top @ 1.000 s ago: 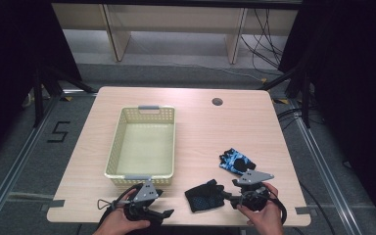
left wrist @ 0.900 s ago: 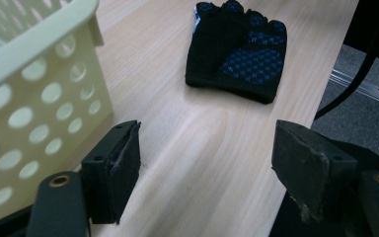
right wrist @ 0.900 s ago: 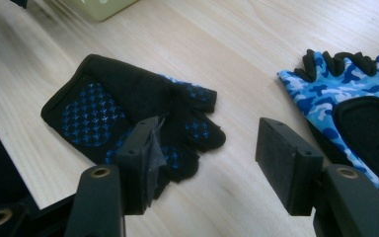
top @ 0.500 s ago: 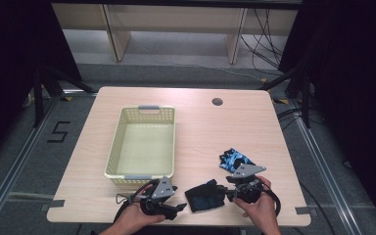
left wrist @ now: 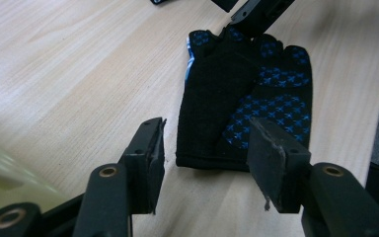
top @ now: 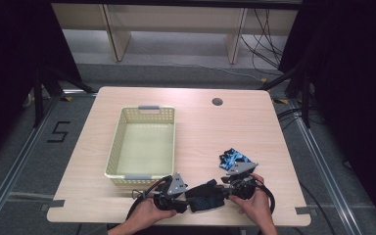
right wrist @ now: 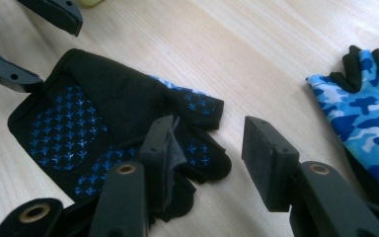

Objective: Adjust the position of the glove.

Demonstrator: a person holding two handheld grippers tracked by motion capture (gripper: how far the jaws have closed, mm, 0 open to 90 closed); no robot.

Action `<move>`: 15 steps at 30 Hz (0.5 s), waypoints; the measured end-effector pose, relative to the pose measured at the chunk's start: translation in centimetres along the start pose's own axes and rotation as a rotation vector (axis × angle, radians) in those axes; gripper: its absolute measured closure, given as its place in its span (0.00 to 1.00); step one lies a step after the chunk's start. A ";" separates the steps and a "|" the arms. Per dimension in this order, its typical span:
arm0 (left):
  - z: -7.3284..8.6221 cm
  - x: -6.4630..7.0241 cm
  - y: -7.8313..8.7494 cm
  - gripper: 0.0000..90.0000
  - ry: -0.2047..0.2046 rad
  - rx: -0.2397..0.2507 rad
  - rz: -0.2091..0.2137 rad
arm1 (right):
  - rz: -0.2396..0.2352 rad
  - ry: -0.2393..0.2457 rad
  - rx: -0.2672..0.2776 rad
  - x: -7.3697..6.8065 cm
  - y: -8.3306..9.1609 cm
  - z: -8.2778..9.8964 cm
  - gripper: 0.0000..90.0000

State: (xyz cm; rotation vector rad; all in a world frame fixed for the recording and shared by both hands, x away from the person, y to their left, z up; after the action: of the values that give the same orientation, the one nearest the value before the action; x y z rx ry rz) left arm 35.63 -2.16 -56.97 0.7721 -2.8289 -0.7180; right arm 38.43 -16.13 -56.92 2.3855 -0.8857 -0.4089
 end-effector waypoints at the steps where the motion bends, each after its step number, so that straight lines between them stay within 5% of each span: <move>1: 0.0 0.0 -0.2 0.54 0.002 -0.002 0.000 | -0.006 -0.004 -0.012 0.0 -0.1 0.1 0.63; 6: 0.4 -0.1 -0.6 0.57 -0.033 -0.032 0.005 | -0.018 0.020 -0.041 0.0 -0.5 0.7 0.65; 7: 0.6 -0.2 -0.7 0.57 -0.007 -0.037 -0.001 | -0.012 0.010 -0.002 -0.2 -0.9 0.6 0.66; 9: 0.5 0.0 -0.7 0.59 0.022 -0.026 0.019 | -0.022 0.016 -0.035 -0.2 -0.5 0.8 0.70; 10: 0.5 0.0 -0.7 0.63 0.008 -0.022 0.021 | -0.023 0.011 -0.021 -0.2 -0.6 0.9 0.72; 11: 0.5 -0.1 -0.7 0.64 -0.019 -0.018 0.014 | -0.039 -0.056 -0.038 -0.8 -0.3 1.0 0.76; 13: 0.4 -0.1 -0.7 0.73 -0.074 -0.003 0.015 | -0.042 -0.034 -0.026 -0.6 -0.3 1.0 0.82; 15: 0.5 -0.1 -0.7 0.83 -0.085 -0.009 0.010 | -0.044 -0.043 -0.012 -1.0 -0.4 1.0 0.89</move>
State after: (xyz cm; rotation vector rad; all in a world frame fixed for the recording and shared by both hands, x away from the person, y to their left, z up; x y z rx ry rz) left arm 35.95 -2.44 -57.75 0.7428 -2.9009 -0.7794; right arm 37.46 -15.65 -57.83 2.3975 -0.8484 -0.4835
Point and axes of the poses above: each handheld gripper's, and its own axes: y roughly backward along the jaws, z roughly out of its underside, x roughly to its right, the point moved 10 cm from there along -y, roughly forward along the jaws, and after that the axes turned 13 degrees about x, right-handed, at the moved point
